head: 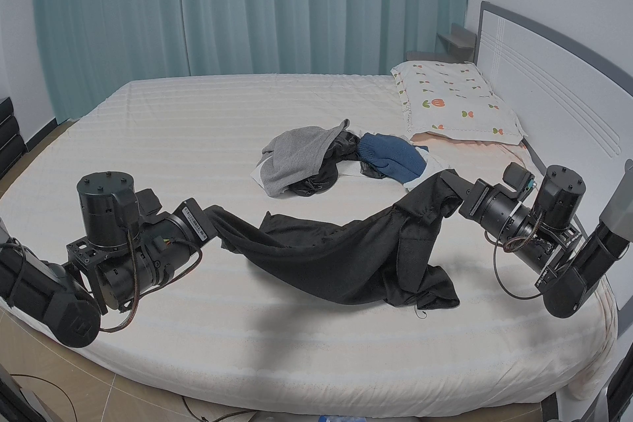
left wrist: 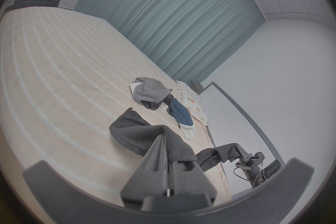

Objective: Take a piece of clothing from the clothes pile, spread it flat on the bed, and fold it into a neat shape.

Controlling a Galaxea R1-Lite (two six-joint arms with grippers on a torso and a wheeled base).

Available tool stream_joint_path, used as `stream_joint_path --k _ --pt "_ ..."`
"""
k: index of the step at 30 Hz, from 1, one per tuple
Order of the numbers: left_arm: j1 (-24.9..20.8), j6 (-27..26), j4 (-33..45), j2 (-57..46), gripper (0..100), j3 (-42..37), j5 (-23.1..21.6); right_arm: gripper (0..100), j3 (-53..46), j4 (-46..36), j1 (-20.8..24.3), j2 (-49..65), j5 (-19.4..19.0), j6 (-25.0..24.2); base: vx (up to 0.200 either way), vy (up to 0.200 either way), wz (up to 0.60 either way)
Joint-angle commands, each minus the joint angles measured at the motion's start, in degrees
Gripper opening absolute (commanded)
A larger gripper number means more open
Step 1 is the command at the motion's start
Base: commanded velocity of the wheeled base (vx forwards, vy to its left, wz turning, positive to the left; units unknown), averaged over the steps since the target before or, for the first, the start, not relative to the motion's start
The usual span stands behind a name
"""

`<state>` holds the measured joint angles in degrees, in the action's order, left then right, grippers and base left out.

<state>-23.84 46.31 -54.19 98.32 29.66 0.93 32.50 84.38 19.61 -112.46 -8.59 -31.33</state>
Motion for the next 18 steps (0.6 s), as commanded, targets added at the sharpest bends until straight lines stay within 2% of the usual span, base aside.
stream_joint_path --k 1,6,17,18 --pt "-0.06 0.09 0.05 0.56 0 -0.04 -0.05 0 -0.24 -0.1 0.34 1.45 -0.19 -0.05 -0.2 0.0 0.0" --pt "0.03 0.09 0.05 0.74 0 -0.04 0.04 0 -0.16 -0.1 0.42 1.63 -0.46 -0.05 -0.2 0.0 0.0" --pt "0.11 0.18 -0.04 0.65 0 -0.04 -0.05 0 0.02 -0.01 1.13 1.8 -0.55 -0.22 0.0 0.0 0.0" --pt "0.11 0.18 -0.04 0.56 0 -0.13 -0.05 0 0.11 -0.01 1.13 1.8 -0.55 -0.22 0.0 0.2 0.0"
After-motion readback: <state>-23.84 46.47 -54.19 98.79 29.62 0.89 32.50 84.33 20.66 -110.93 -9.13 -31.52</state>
